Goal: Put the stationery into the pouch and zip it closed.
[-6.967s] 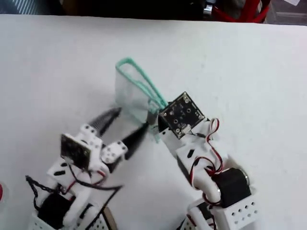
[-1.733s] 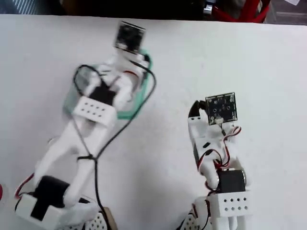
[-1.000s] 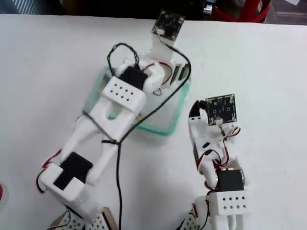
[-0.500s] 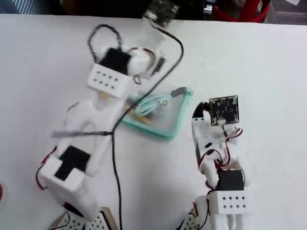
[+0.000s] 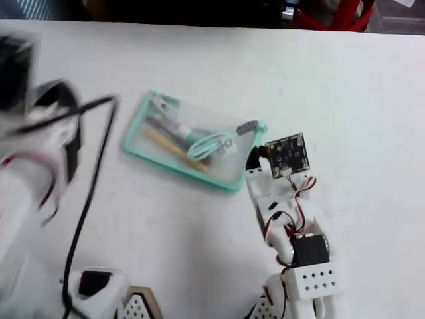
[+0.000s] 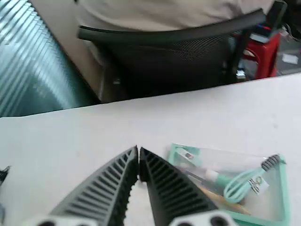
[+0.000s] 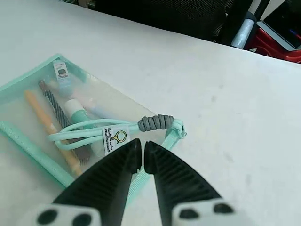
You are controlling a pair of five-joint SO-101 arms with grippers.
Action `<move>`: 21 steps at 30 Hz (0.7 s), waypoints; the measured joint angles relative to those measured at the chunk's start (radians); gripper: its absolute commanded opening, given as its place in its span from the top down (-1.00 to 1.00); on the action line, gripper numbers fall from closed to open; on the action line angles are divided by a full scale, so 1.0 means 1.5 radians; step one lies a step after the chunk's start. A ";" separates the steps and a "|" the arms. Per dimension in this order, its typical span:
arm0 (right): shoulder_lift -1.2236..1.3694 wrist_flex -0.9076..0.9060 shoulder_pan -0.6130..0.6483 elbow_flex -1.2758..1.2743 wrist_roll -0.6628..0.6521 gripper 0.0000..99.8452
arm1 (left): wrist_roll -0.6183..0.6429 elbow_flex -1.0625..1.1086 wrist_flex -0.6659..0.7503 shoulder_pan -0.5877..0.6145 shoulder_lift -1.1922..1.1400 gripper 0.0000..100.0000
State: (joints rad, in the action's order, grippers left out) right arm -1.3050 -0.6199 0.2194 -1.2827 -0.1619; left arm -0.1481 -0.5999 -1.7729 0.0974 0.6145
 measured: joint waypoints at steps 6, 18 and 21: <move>0.000 -0.114 -0.015 0.160 0.000 0.96 | 0.000 0.208 0.051 0.130 0.203 0.95; -0.164 -0.141 -0.015 0.522 0.001 0.96 | 0.003 0.740 0.643 0.150 0.585 0.95; -0.206 -0.135 -0.015 0.535 0.001 0.96 | 0.003 0.854 0.813 0.150 0.688 0.95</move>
State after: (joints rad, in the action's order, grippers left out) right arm -1.6134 -0.8224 0.1964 -0.4803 -0.1603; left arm -0.1435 0.6813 -0.5531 0.3230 1.6471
